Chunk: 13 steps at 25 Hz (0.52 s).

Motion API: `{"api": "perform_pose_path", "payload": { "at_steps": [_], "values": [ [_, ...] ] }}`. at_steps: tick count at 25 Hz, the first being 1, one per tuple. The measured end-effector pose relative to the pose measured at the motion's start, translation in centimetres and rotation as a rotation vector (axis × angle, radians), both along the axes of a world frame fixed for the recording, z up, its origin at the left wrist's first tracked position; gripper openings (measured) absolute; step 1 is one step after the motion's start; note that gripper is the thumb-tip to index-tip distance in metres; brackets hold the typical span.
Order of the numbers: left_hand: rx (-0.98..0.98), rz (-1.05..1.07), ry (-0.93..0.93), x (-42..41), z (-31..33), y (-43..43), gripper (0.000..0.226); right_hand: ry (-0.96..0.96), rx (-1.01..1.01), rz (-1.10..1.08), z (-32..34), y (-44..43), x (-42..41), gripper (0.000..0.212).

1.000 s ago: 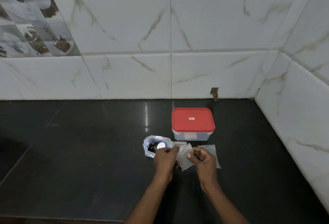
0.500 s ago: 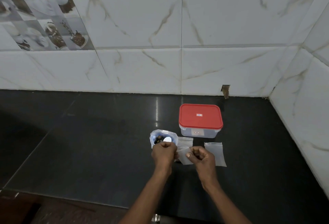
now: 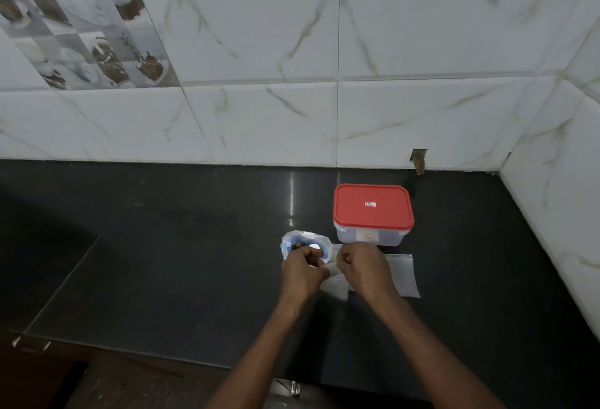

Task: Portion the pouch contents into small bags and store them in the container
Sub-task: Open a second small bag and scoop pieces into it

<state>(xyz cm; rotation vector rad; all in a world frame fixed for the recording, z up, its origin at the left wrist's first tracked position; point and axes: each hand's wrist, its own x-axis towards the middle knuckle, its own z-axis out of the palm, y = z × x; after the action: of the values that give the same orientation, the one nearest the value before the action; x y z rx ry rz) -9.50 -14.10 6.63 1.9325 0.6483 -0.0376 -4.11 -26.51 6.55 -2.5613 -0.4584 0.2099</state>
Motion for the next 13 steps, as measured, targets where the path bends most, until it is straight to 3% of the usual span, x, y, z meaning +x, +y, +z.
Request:
{"api": "perform_pose_path", "payload": {
  "at_steps": [3,7,10,13],
  "values": [
    [-0.019,-0.258,0.120,0.5,0.4,1.7,0.029,-0.126,-0.118,0.040,0.8,1.9,-0.2,0.016],
    [0.027,-0.160,-0.164,-1.3,0.1,4.2,0.025,-0.064,0.029,-0.037,1.5,2.8,0.2,0.011],
    [-0.016,-0.168,-0.275,-3.2,-2.1,4.7,0.065,-0.011,0.144,-0.051,1.8,4.5,0.2,0.009],
    [0.035,-0.046,-0.160,-2.2,-3.7,5.0,0.087,0.012,0.168,-0.036,1.5,6.9,-0.3,0.009]
  ]
}}
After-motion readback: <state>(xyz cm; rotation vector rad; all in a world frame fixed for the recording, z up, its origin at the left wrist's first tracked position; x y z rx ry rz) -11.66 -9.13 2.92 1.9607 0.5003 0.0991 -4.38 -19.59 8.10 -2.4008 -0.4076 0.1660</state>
